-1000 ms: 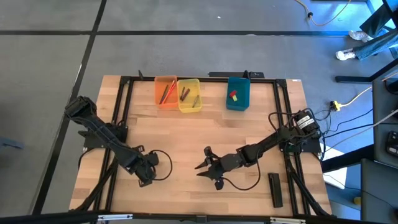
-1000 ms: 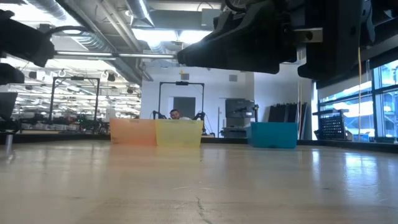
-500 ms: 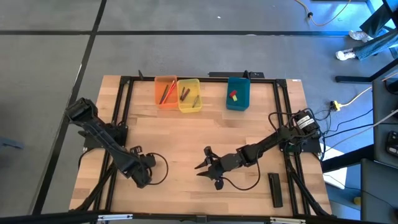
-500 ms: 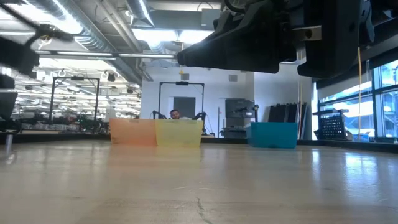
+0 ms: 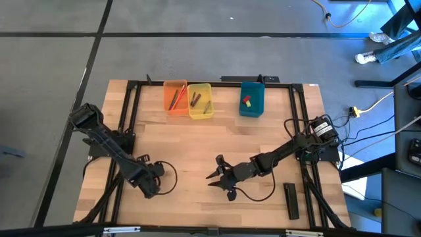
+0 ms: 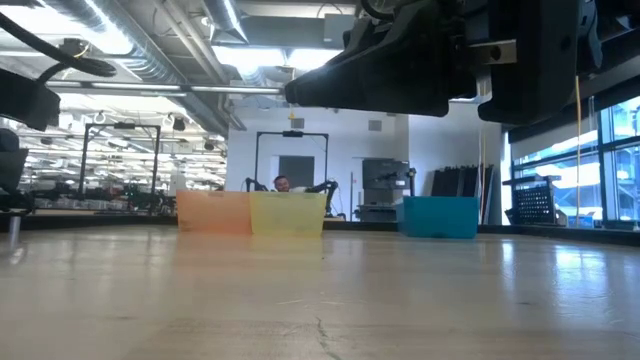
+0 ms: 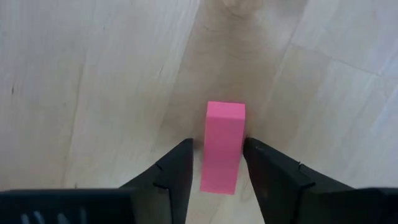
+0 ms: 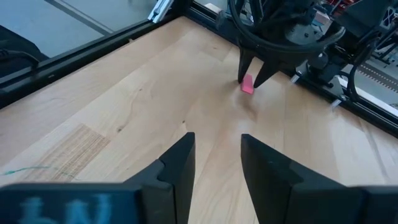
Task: Sort crayons/erasers/pens/pencils in bins
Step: Put the pink eraser into the blue bin
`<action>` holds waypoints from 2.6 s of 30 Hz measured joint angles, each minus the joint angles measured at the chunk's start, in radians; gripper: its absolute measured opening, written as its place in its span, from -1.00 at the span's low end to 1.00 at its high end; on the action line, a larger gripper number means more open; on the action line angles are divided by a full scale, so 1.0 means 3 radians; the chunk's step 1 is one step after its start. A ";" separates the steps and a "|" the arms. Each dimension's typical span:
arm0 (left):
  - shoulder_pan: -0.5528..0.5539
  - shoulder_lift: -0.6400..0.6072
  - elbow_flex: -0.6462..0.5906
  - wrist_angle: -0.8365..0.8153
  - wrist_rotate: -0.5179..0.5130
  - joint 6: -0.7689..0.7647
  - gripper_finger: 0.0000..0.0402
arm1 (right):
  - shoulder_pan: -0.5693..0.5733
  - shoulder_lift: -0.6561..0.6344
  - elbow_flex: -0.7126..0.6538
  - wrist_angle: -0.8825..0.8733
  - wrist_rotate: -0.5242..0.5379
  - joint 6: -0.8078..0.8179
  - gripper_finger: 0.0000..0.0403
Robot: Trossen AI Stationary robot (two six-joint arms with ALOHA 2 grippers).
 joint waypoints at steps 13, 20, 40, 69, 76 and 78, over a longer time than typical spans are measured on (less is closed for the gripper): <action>-0.0004 0.0005 -0.0001 0.0035 -0.0172 -0.0022 -0.38 | 0.0000 0.0000 0.0000 0.0003 0.0000 0.0001 -0.35; -0.0004 0.0008 -0.0005 0.0093 -0.0313 -0.0003 -0.38 | 0.0000 0.0000 0.0000 0.0011 0.0000 0.0006 -0.35; 0.0222 0.0025 -0.0017 0.0580 -0.0740 0.0105 -0.38 | -0.0080 0.0000 0.0000 0.0018 0.0001 0.0213 -0.35; 0.0917 -0.0183 0.0005 0.1357 -0.0240 0.0880 -0.38 | -0.0075 0.0001 0.0001 0.0014 0.0000 0.0362 -0.35; 0.0944 -0.0322 0.0005 0.0484 0.0095 0.0284 -0.38 | -0.0075 0.0004 0.0001 0.0093 0.0001 0.0700 -0.35; 0.0945 -0.0416 0.0005 0.0328 0.0135 0.0226 -0.38 | -0.0075 0.0004 0.0002 0.0132 -0.0001 0.0805 -0.35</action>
